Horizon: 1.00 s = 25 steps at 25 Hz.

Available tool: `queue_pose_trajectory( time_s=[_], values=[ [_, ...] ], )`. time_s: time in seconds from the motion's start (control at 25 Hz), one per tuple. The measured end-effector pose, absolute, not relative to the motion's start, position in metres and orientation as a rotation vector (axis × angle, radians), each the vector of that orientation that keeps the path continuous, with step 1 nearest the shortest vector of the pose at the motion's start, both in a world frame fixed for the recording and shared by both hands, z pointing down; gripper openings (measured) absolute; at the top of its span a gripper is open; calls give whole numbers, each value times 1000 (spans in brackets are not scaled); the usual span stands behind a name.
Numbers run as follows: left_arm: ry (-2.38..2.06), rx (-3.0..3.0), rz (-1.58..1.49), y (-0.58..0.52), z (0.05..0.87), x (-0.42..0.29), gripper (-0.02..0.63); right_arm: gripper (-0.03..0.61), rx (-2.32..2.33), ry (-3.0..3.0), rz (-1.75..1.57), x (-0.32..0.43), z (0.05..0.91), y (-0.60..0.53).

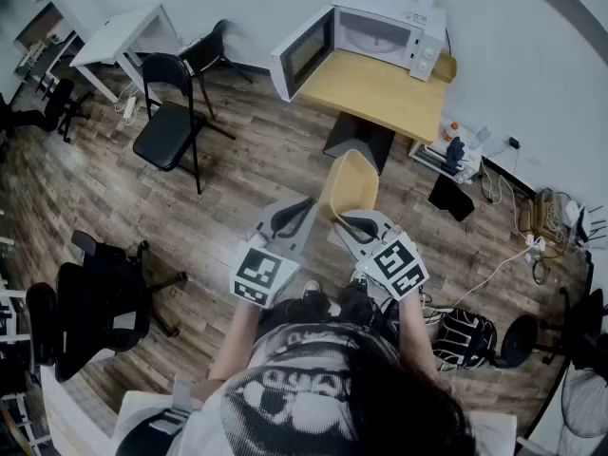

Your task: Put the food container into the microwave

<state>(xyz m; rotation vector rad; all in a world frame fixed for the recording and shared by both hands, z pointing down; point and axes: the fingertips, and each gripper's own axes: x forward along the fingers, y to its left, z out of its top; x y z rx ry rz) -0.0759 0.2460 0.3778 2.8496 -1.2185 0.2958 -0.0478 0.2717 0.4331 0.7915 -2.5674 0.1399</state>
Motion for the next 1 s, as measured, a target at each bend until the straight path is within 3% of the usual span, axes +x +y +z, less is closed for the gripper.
queue_pose_trajectory(
  time_s=[0.6, 1.0],
  values=[
    [-1170, 2869, 284, 244, 384, -113, 11, 25, 906, -2544, 186, -67, 448, 274],
    [-1101, 2852, 318, 225, 400, -94, 11, 26, 928, -2535, 247, -52, 459, 254]
  ],
)
